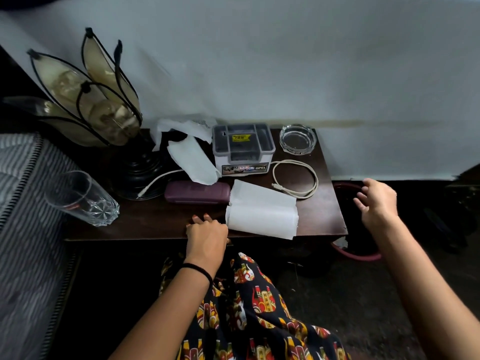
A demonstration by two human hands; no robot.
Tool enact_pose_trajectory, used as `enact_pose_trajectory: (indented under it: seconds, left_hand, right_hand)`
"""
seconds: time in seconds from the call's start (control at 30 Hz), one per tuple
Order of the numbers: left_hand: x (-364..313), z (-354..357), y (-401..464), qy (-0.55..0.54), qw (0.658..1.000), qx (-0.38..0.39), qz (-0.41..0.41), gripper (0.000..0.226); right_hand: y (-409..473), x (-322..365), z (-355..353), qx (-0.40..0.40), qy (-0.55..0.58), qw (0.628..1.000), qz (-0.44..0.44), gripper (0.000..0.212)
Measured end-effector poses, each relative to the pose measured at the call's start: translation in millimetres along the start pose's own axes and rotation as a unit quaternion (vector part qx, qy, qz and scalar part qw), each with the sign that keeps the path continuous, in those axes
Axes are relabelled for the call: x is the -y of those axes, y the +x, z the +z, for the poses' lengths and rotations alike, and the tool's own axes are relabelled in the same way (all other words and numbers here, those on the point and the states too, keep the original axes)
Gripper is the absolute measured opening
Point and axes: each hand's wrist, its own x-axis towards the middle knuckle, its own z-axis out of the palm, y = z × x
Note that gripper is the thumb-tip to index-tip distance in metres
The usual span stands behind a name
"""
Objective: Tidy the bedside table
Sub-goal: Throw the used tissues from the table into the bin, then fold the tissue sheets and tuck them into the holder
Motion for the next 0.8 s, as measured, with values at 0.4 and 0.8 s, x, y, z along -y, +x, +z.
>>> enact_pose_trajectory:
  seconds: [0.4,0.8]
  left_hand:
    - [9.8,9.8,2.1,-0.094,0.993,-0.066,-0.010,0.041]
    - [9.6,9.3,2.7,-0.100,0.993,-0.066,-0.018,0.044]
  right_hand:
    - [-123.6,13.9,134.2,0.235,-0.270,0.864,-0.354,0.020]
    - [-132.7,-103.2,75.1,0.319,-0.638,0.509,-0.482,0.066]
